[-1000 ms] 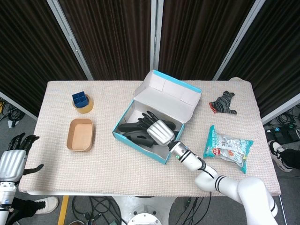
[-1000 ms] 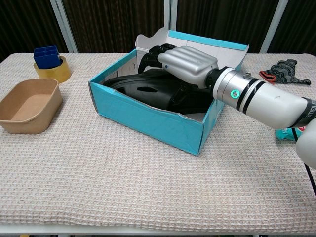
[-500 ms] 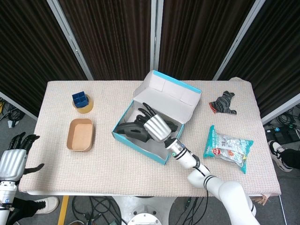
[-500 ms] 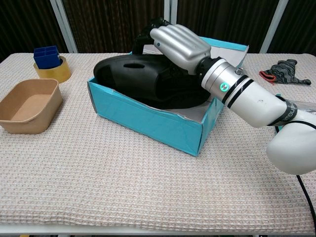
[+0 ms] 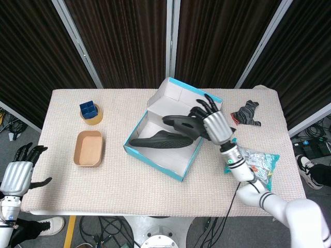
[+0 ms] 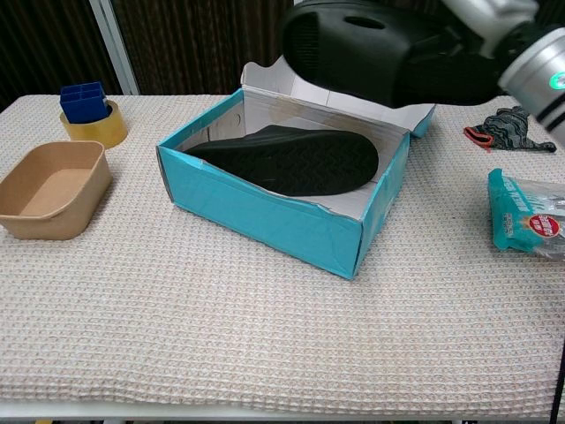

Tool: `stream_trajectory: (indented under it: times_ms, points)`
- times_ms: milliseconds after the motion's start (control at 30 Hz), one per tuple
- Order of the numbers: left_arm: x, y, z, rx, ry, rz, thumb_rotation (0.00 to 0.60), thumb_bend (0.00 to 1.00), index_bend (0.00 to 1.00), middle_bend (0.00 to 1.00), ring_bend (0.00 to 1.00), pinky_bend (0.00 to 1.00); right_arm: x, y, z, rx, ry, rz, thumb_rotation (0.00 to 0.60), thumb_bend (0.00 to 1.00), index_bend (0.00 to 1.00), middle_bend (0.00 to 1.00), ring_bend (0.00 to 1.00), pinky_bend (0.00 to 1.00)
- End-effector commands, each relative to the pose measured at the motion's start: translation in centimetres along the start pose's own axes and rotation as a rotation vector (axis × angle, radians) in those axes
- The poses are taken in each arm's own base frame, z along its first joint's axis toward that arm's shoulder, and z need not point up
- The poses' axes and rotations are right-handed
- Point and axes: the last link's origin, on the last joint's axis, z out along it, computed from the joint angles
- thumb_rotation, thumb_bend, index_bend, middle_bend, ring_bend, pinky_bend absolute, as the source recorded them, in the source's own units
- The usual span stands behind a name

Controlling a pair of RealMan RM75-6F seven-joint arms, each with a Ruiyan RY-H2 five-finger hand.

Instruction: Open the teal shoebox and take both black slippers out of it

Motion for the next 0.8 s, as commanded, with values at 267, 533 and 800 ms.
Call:
stream_trajectory:
  times_ms: [267,533,800]
  points:
    - [0.3,0.9,0.6,-0.028,0.005,0.009,0.600,0.02,0.18,0.15,0.02,0.09,4.0,9.0,-10.0,-0.280,-0.304,0.026,0.600,0.54,0.37,0.25,0.08,0.03]
    - [0.9,1.4,0.9,-0.048,0.014,0.019,0.600,0.02,0.18,0.15,0.02,0.09,2.3,10.6,-10.4,-0.315,-0.333,-0.015,0.600,0.32,0.24,0.14,0.00,0.00]
    - [2.3,3.0,3.1,-0.156,0.030,0.033,0.600,0.02,0.18,0.15,0.02,0.09,2.8,11.6,-9.5,-0.336,-0.434,-0.249,0.600,0.00,0.00,0.00,0.00,0.00]
